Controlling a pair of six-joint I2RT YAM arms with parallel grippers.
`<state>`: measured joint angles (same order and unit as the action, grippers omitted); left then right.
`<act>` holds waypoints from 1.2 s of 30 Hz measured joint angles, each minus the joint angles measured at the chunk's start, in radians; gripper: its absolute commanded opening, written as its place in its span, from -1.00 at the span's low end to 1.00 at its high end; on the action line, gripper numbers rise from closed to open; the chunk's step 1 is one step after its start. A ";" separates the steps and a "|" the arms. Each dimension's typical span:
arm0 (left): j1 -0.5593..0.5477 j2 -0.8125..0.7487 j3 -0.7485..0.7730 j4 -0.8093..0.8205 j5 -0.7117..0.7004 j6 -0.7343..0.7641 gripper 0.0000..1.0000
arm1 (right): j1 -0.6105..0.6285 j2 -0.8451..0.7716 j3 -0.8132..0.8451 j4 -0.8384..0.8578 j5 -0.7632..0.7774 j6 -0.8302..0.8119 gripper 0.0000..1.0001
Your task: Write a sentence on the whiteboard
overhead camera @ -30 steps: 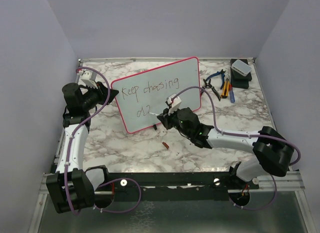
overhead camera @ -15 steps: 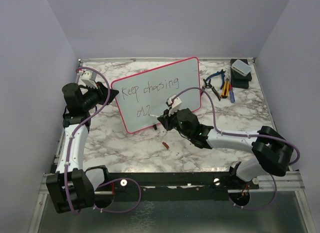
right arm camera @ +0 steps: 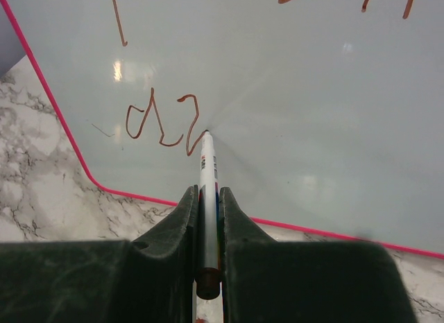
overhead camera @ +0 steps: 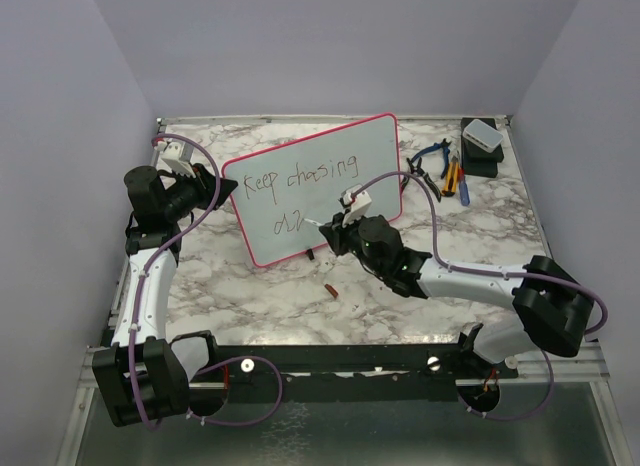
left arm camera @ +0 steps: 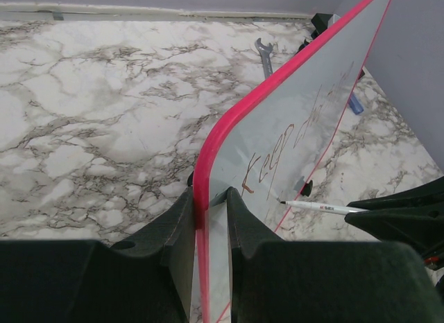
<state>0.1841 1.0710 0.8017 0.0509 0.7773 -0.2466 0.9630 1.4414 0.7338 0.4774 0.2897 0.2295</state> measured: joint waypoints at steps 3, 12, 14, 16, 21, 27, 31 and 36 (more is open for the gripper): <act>0.000 0.000 0.000 0.000 0.000 0.000 -1.00 | 0.000 -0.005 0.000 0.000 0.016 0.005 -0.99; 0.000 0.000 0.000 0.000 0.000 0.000 -1.00 | 0.000 -0.014 -0.015 0.000 0.039 0.019 -0.99; 0.000 0.000 0.000 0.000 0.000 0.000 -1.00 | 0.000 -0.015 -0.015 -0.001 0.041 0.022 -0.99; 0.000 0.000 0.000 0.000 0.000 0.000 -1.00 | 0.000 -0.015 -0.015 -0.001 0.041 0.022 -0.99; 0.000 -0.002 0.000 0.000 0.000 0.000 -1.00 | 0.000 -0.051 -0.031 -0.001 0.043 0.010 -0.99; 0.000 -0.002 0.000 0.000 0.000 0.000 -1.00 | -0.002 -0.114 -0.042 0.001 0.053 -0.009 -0.99; 0.000 -0.002 0.000 0.000 0.000 -0.001 -1.00 | -0.002 -0.104 -0.042 -0.002 0.057 -0.018 -0.99; 0.000 -0.002 0.000 0.000 0.000 0.000 -1.00 | -0.003 -0.085 -0.042 -0.001 0.057 -0.020 -0.99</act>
<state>0.1841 1.0691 0.8017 0.0509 0.7776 -0.2470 0.9600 1.3560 0.6918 0.4767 0.3470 0.2092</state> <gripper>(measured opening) 0.215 0.117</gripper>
